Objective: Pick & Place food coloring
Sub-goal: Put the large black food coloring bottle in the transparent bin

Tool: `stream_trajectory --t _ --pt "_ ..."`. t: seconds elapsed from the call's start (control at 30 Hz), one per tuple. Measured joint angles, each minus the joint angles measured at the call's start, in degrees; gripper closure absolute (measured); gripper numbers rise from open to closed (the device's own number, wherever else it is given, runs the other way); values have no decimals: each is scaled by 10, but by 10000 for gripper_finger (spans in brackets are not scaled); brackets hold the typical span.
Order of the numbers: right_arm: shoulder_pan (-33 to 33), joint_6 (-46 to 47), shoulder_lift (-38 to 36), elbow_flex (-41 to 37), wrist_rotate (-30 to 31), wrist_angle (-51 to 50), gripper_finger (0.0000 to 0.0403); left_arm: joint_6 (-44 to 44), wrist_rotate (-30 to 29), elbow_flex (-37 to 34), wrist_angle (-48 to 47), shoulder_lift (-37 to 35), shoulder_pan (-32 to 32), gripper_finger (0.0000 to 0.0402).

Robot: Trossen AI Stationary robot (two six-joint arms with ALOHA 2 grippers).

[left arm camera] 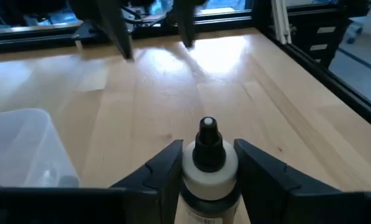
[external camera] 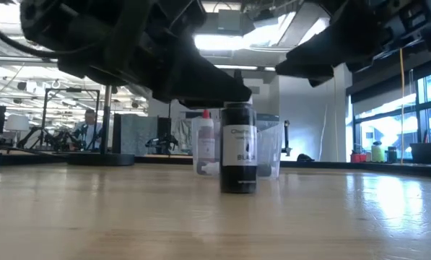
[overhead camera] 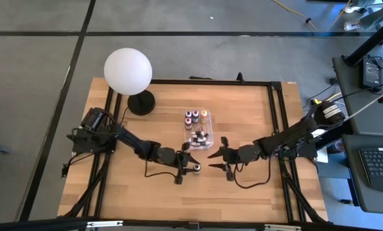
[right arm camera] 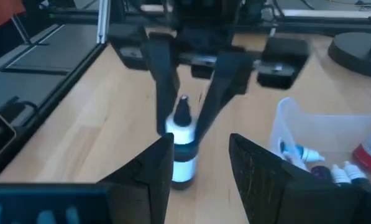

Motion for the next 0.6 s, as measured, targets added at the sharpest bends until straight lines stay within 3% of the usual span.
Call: stream_trajectory --t 0.3,0.6 --pt "0 0 53 0 0 28 244 0 14 4 -2 6 14 268" --pt "0 0 60 0 0 36 244 -4 10 2 -7 8 14 255"
